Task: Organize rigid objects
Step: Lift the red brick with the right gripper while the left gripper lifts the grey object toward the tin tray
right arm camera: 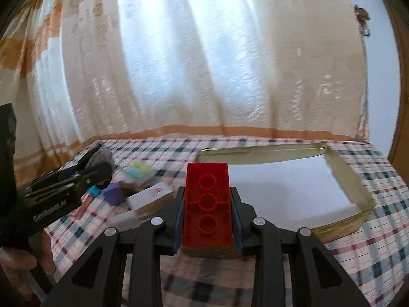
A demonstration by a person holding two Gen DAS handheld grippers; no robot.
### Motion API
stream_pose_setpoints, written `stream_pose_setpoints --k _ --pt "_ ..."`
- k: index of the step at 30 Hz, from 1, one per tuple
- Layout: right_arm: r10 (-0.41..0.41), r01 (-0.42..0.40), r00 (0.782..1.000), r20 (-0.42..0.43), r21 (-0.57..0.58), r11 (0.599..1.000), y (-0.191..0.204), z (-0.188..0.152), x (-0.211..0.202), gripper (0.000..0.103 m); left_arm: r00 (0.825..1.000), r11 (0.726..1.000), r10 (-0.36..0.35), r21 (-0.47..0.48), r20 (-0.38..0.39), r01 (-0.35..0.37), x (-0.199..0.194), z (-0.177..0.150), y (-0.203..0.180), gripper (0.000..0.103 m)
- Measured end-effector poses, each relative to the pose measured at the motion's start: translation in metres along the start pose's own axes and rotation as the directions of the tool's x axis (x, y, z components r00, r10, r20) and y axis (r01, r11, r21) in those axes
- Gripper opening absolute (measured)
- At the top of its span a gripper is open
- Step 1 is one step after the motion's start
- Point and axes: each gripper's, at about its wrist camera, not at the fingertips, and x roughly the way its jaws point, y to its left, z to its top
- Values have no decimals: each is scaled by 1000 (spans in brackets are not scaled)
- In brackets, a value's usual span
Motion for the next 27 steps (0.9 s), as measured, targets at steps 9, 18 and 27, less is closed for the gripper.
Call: stream_pose_setpoints --k 9,18,27 --pt "-120 120 993 20 30 992 -50 8 4 34 998 997 -64 44 -1 64 27 11 -58 43" --pt "-241 241 970 26 7 971 -87 16 19 34 996 994 -91 62 -24 93 58 18 -100 43" --pt "-314 315 949 -15 29 949 -115 8 37 34 990 991 -111 62 -87 117 95 8 -125 43"
